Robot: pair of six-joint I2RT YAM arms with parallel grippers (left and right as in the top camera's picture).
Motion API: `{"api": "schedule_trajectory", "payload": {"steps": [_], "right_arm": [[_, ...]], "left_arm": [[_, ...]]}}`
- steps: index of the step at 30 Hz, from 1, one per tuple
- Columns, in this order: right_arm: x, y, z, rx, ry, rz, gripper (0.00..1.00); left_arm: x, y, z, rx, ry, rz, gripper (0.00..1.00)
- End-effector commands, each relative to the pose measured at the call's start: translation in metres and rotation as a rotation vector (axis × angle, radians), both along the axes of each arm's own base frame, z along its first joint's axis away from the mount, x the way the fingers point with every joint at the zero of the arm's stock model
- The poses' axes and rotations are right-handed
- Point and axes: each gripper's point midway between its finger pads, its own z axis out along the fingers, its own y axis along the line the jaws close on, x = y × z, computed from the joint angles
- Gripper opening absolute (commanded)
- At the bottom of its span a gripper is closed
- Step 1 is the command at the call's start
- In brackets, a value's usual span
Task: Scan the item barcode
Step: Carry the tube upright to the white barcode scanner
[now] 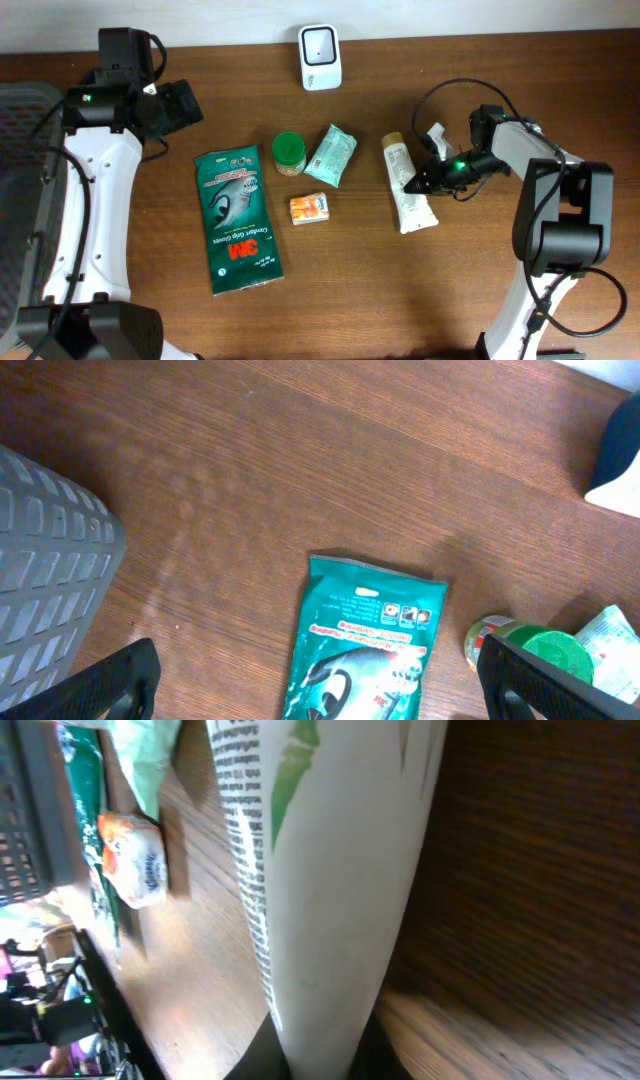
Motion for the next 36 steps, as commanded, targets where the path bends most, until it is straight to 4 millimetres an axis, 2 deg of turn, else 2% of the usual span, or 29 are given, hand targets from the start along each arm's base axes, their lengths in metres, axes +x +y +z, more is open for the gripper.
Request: {"api": "schedule_trajectory", "payload": {"steps": [1, 5, 9, 15, 17, 21, 25, 32, 36], "right_arm": [[-0.001, 0.013, 0.006, 0.112, 0.01, -0.013, 0.04], [0.005, 0.011, 0.041, 0.152, -0.059, -0.031, 0.04], [0.003, 0.008, 0.095, 0.144, -0.173, -0.033, 0.04], [-0.02, 0.02, 0.191, 0.208, -0.384, -0.014, 0.04], [-0.031, 0.025, 0.214, 0.239, -0.426, -0.007, 0.04], [-0.046, 0.03, 0.237, 0.281, -0.457, 0.0, 0.04], [-0.054, 0.034, 0.249, 0.318, -0.463, 0.003, 0.04], [-0.055, 0.035, 0.252, 0.321, -0.438, -0.012, 0.04], [-0.049, 0.029, 0.275, 0.227, -0.454, -0.036, 0.04]], "left_arm": [[0.001, 0.001, 0.004, 0.005, -0.011, -0.012, 0.99], [0.001, 0.001, 0.004, 0.005, -0.011, -0.012, 0.99], [0.001, 0.001, 0.004, 0.005, -0.011, -0.012, 0.99], [0.001, 0.001, 0.004, 0.005, -0.011, -0.012, 0.99], [0.001, 0.001, 0.004, 0.005, -0.011, -0.012, 0.99], [0.001, 0.001, 0.004, 0.005, -0.011, -0.012, 0.99], [0.001, 0.001, 0.004, 0.005, -0.011, -0.012, 0.99], [0.001, 0.001, 0.004, 0.005, -0.011, -0.012, 0.99], [0.001, 0.001, 0.004, 0.005, -0.011, -0.012, 0.99]]}}
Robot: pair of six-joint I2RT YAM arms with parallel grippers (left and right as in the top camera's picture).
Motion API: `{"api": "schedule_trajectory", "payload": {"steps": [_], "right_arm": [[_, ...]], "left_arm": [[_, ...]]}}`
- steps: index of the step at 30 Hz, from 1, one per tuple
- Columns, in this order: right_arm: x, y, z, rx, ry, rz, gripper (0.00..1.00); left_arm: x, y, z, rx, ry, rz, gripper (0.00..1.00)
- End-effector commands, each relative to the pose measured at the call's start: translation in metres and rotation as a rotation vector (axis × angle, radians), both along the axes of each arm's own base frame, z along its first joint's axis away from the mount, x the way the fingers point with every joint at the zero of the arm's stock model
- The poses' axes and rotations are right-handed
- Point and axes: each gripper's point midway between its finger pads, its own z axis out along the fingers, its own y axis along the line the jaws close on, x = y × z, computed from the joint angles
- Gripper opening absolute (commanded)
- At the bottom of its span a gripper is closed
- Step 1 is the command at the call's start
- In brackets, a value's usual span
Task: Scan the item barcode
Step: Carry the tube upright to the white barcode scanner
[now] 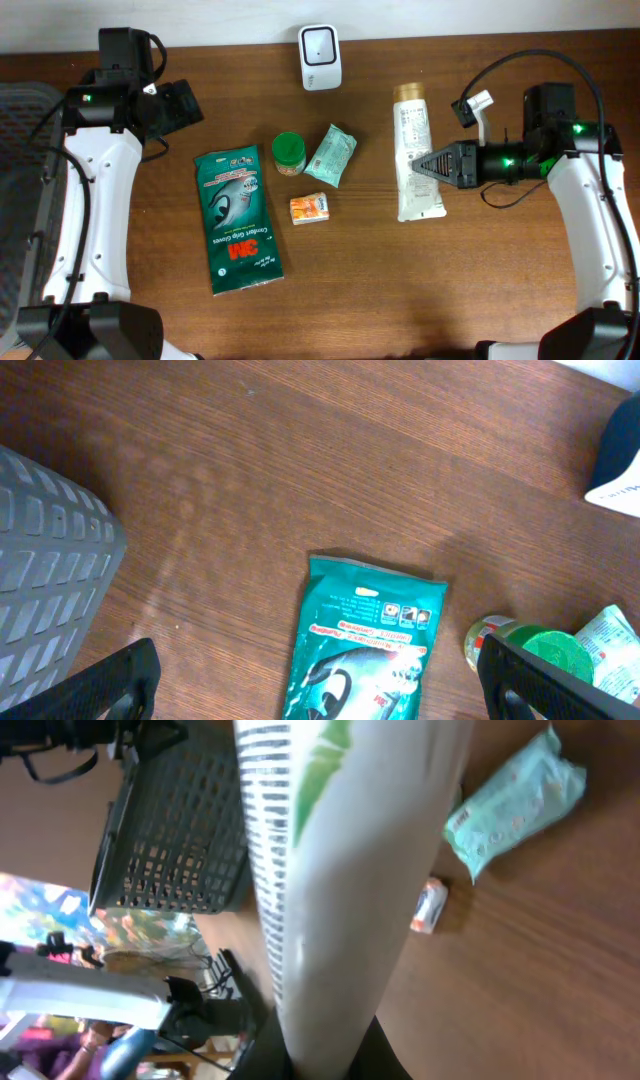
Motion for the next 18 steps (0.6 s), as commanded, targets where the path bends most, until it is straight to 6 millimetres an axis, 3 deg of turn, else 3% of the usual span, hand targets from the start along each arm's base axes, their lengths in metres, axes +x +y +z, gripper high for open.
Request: {"api": "schedule_trajectory", "payload": {"steps": [1, 5, 7, 11, 18], "right_arm": [[0.005, 0.001, 0.054, -0.038, -0.128, -0.014, 0.04], [0.014, 0.005, 0.09, -0.202, -0.237, -0.043, 0.04], [0.026, 0.008, 0.097, -0.299, -0.285, -0.072, 0.04], [0.071, -0.001, 0.078, -0.526, -0.332, -0.219, 0.04], [0.163, 0.007, 0.05, -0.84, -0.518, -0.398, 0.04]], "left_arm": [[0.002, 0.001, 0.004, 0.005, -0.011, -0.012, 0.99], [0.002, 0.001, 0.004, 0.005, -0.011, -0.012, 0.99], [0.002, 0.001, 0.004, 0.005, -0.011, -0.012, 0.99], [0.002, 0.001, 0.004, 0.005, -0.011, -0.012, 0.99], [0.002, 0.001, 0.004, 0.006, -0.011, -0.012, 1.0]]}}
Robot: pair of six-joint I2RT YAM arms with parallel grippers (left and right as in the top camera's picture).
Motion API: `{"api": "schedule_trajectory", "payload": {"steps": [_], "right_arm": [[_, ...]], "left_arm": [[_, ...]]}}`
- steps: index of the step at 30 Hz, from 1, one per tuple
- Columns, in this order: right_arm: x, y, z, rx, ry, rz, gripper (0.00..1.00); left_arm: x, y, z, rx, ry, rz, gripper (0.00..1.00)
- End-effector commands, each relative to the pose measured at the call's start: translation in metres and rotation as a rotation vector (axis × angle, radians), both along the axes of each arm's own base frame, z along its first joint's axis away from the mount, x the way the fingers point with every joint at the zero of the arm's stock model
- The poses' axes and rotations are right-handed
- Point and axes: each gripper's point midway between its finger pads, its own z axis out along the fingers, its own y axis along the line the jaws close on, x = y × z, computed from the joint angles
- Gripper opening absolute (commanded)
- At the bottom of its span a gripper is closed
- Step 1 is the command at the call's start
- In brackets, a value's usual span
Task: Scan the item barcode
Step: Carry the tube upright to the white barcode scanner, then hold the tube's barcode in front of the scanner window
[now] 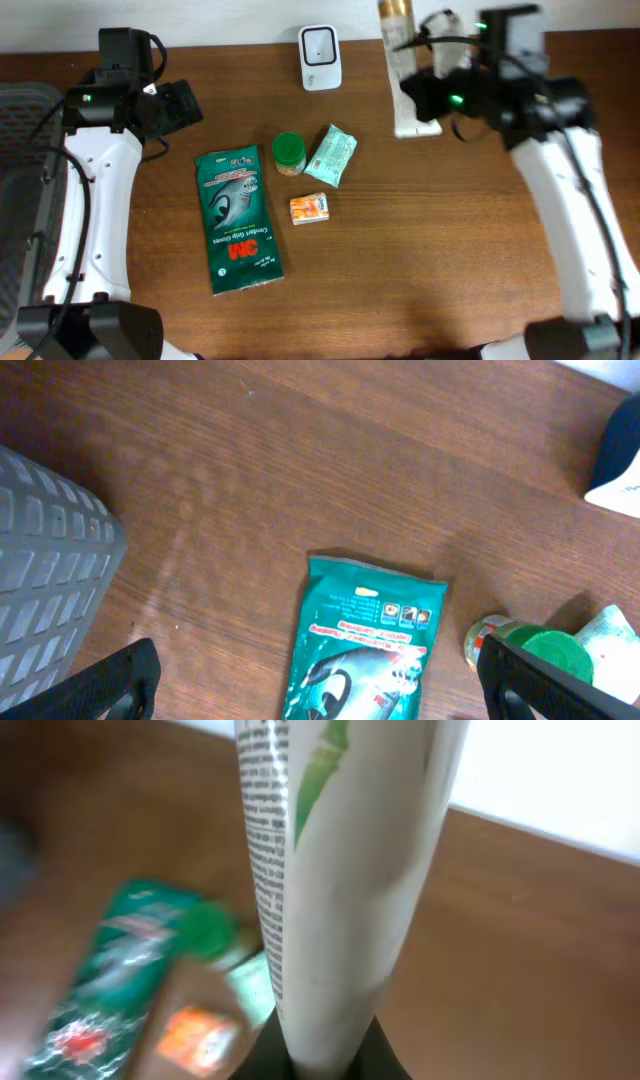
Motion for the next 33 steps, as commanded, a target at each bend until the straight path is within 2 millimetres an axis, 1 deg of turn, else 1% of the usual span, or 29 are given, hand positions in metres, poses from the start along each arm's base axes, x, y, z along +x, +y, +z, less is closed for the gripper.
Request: {"api": "schedule_trajectory", "payload": {"steps": [1, 4, 6, 8, 12, 15, 23, 25, 28, 30, 33], "right_arm": [[0.051, -0.013, -0.013, -0.239, -0.129, -0.204, 0.04], [0.089, -0.002, -0.031, -0.435, -0.242, -0.214, 0.04], [0.107, 0.006, -0.038, -0.523, -0.305, -0.218, 0.04], [0.126, 0.019, -0.046, -0.598, -0.376, -0.21, 0.04], [0.152, 0.035, -0.063, -0.671, -0.465, -0.175, 0.04], [0.169, 0.036, -0.074, -0.728, -0.517, -0.189, 0.04], [0.196, 0.047, -0.115, -0.895, -0.601, -0.107, 0.04], [0.2, 0.051, -0.128, -0.94, -0.611, -0.076, 0.04], [0.202, 0.055, -0.153, -1.038, -0.593, 0.004, 0.04], [0.203, 0.053, -0.161, -1.055, -0.581, 0.004, 0.04], [0.203, 0.053, -0.161, -1.057, -0.58, -0.001, 0.04]], "left_arm": [[0.001, 0.001, 0.004, 0.006, -0.011, -0.012, 0.99], [0.001, 0.001, 0.004, 0.006, -0.011, -0.012, 0.99], [0.001, 0.001, 0.004, 0.006, -0.011, -0.012, 0.99], [0.001, 0.001, 0.004, 0.006, -0.011, -0.012, 0.99], [0.001, 0.001, 0.004, 0.006, -0.011, -0.012, 0.99], [0.001, 0.001, 0.004, 0.006, -0.011, -0.012, 0.99], [0.001, 0.001, 0.004, 0.005, -0.011, -0.012, 0.99], [0.001, 0.001, 0.004, 0.006, -0.011, -0.012, 0.99], [0.001, 0.001, 0.004, 0.006, -0.011, -0.012, 0.99], [0.001, 0.001, 0.004, 0.006, -0.011, -0.012, 0.99], [0.001, 0.001, 0.004, 0.006, -0.011, -0.012, 0.99]]}}
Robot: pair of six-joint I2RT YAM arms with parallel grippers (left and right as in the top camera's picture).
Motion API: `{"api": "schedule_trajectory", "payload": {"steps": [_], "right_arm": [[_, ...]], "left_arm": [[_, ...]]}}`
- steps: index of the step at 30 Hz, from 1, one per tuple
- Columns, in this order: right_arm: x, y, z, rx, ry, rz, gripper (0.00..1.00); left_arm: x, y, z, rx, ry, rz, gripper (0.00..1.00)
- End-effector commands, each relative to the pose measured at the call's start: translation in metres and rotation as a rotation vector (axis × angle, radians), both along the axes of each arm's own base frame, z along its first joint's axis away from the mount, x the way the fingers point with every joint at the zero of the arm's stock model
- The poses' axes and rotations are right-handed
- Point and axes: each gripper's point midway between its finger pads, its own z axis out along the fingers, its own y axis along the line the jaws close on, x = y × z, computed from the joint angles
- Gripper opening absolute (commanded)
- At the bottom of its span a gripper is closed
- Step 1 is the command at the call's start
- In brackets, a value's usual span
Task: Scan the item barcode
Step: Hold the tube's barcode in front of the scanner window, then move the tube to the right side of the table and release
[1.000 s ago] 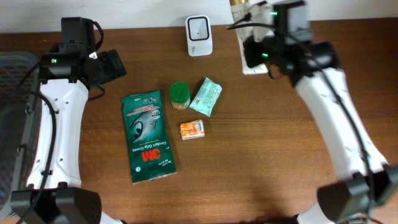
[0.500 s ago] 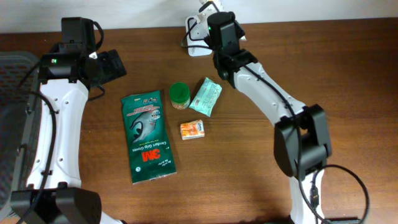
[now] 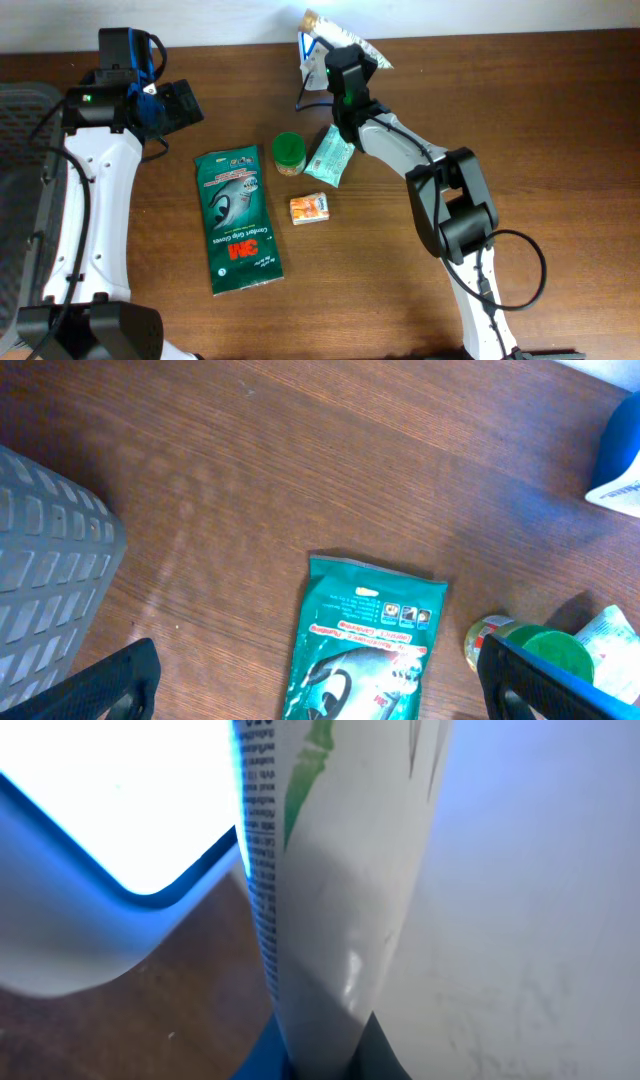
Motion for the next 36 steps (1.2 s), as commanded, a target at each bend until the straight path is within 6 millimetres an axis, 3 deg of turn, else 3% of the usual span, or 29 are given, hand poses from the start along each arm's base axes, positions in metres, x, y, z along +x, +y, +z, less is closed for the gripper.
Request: {"api": "schedule_trajectory", "payload": {"steps": [1, 13, 16, 20, 25, 29, 33, 36], "right_arm": [[0.003, 0.003, 0.029, -0.014, -0.067, -0.015, 0.04], [-0.002, 0.019, 0.038, -0.002, -0.083, 0.007, 0.04], [-0.004, 0.018, 0.062, 0.098, -0.128, -0.017, 0.04], [-0.016, 0.012, 0.112, 0.27, -0.159, -0.039, 0.04], [-0.053, 0.002, 0.161, 0.507, -0.048, -0.015, 0.04], [-0.098, -0.033, 0.188, 0.766, 0.066, -0.136, 0.04], [-0.152, -0.072, 0.191, 0.938, 0.256, -0.239, 0.04], [-0.181, -0.104, 0.176, 1.025, 0.39, -0.355, 0.04]], "left_arm": [[0.001, 0.001, 0.004, 0.005, -0.011, -0.012, 0.99], [0.001, 0.001, 0.004, 0.005, -0.011, -0.012, 0.99], [0.001, 0.001, 0.004, 0.005, -0.011, -0.012, 1.0], [0.001, 0.001, 0.004, 0.005, -0.01, -0.012, 0.99], [0.001, 0.001, 0.004, 0.005, -0.011, -0.012, 0.99], [0.001, 0.001, 0.004, 0.005, -0.011, -0.012, 0.99], [0.001, 0.001, 0.004, 0.005, -0.011, -0.012, 0.99], [0.001, 0.001, 0.004, 0.005, -0.011, -0.012, 0.99]]}}
